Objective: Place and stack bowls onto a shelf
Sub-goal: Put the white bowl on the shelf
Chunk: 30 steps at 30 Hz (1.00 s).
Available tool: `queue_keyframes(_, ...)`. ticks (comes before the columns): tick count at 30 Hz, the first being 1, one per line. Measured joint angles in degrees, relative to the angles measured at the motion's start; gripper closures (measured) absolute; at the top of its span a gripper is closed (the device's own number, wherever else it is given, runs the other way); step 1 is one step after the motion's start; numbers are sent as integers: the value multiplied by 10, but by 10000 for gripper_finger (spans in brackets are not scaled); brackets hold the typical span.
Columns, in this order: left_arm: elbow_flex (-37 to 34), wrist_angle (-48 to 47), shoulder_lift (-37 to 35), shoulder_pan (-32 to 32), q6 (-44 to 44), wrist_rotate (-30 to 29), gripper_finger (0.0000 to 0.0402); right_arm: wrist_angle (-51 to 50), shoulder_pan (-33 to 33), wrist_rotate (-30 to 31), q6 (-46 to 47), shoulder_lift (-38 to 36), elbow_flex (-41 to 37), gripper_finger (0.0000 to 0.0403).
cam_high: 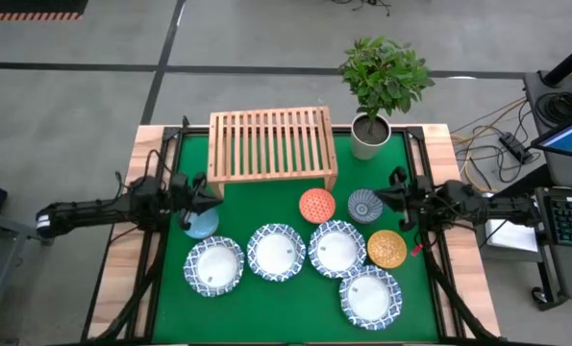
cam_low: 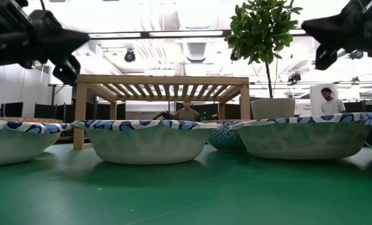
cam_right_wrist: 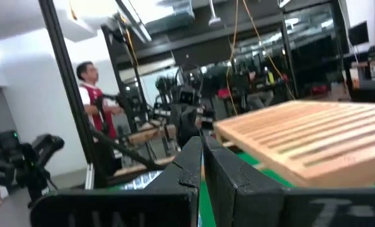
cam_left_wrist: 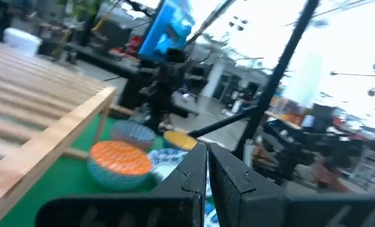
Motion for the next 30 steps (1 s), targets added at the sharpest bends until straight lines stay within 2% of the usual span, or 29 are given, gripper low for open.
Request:
queue_keyframes(10, 0, 75, 34, -18, 4, -2, 402, 121, 0, 3, -31, 85, 12, 394)
queue_keyframes(15, 0, 155, 49, -17, 4, -12, 402, 71, 0, 5, -35, 171, 86, 394)
queue_keyframes(22, 0, 228, 57, -17, 4, -123, 402, -53, 0, 6, -64, 298, 228, 394)
queue_keyframes(30, 0, 227, 58, -17, 12, -127, 402, -190, 0, 5, -71, 429, 363, 394)
